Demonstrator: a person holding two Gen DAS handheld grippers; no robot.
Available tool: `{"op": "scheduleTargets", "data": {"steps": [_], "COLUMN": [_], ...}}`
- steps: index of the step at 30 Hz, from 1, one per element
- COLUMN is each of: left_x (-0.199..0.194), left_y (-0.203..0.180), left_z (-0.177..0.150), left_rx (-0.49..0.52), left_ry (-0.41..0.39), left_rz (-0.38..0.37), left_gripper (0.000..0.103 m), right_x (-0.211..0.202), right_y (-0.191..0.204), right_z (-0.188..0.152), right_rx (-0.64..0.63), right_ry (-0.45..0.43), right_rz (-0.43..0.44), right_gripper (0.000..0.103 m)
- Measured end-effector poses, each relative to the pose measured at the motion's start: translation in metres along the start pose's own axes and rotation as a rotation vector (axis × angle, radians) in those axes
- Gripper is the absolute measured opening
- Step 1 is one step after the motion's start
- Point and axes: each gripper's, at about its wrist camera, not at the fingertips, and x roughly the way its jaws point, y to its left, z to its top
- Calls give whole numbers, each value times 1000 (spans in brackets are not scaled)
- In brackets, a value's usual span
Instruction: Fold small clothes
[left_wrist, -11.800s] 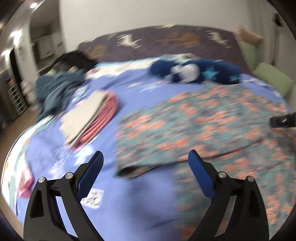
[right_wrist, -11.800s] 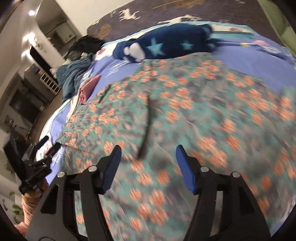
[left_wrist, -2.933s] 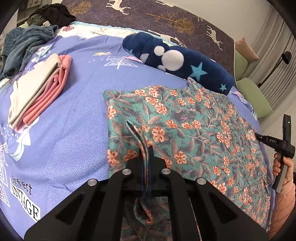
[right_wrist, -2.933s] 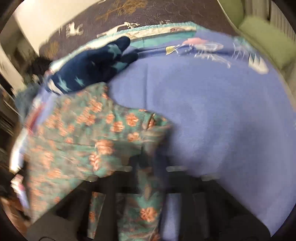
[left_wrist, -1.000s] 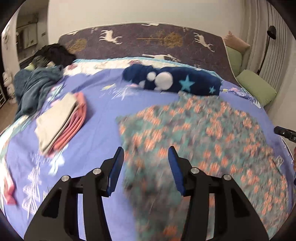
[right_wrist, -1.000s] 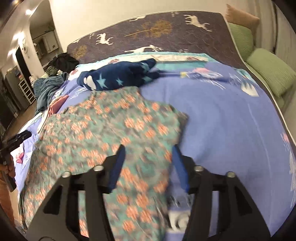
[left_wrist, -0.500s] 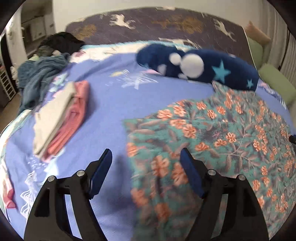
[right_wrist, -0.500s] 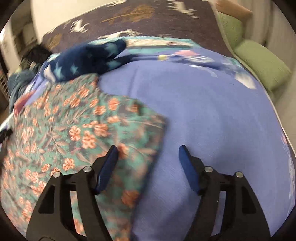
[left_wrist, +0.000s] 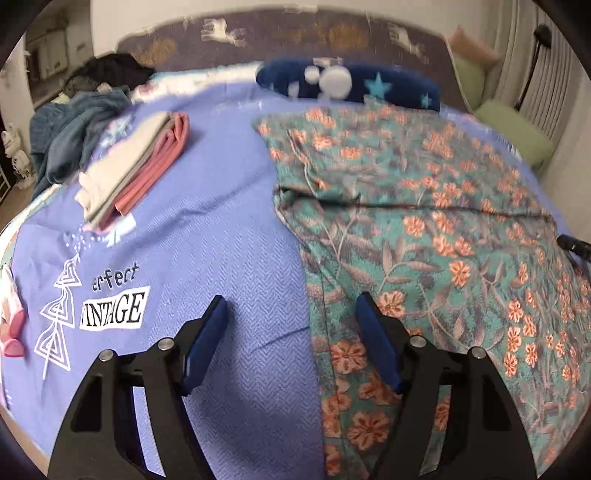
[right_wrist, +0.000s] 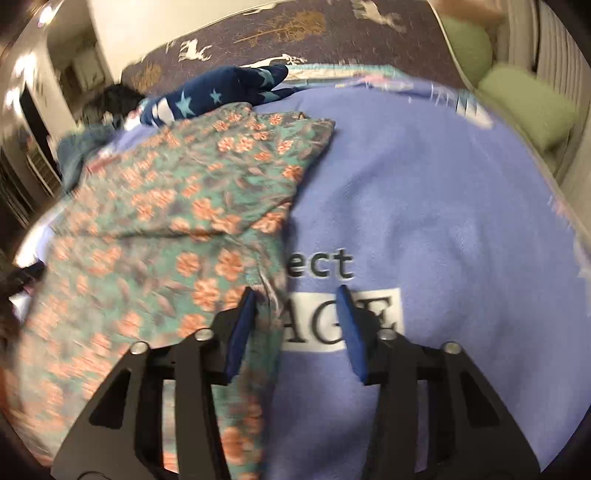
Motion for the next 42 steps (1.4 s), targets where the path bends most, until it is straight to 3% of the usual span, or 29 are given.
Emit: {"op": "scheduleTargets", "data": {"steps": [1,4,8,12,15,19,23,24,27,30,33,35,38,42], "left_x": [-4,-18,-44,-64,-75,-89,-95,-98,-106,-112,-120,-126,-129,-133], "left_y": [3,14,13,8,4,-6,-17,-18,-13,3,11,9,0,-13], "left_z": [0,-9,-34,-62,-77,-94,-104,-107,-116,-123,-129,-135,-146,-156], "left_rx": [-24,-91,-81,-80,-70,-56,-17,-13,-12,-56,-91,-97,-84,-13], "left_ry": [0,3,-5,15,20,35,59,62,66,62,41,26,24,17], "left_rz": [7,-14,-101,-181,-196,-216,-173,-167,-136,-125,-143,-212,-258,-198], "left_gripper": [53,38,36,36,43,46,46,42,7,4,4,5,41,42], "right_x": [-1,-12,-40,-71,-88,-101,-113,-117,-128,-138,-148,-157,-168,-170], "right_y": [-3,-16,-21,-21,-18,-11,-9,-9,-8,-11,-18,-22,-21,-11], "right_z": [0,-5,-30,-64,-84,-109,-124,-129,-144,-160,-173,-185,-197,-206], "right_rx": [26,145,194,205,214,209,212,214,214,226,273,307,294,247], "right_ry": [-4,-10,-30,-51,-55,-43,-43,-44,-45,-47,-56,-63,-56,-25], "right_rz": [-22,-8,115,179,217,218,228,235,245,252,283,320,336,334], "right_gripper": [40,40,41,42,46,48,49,50,51,51,51,51,51,52]}}
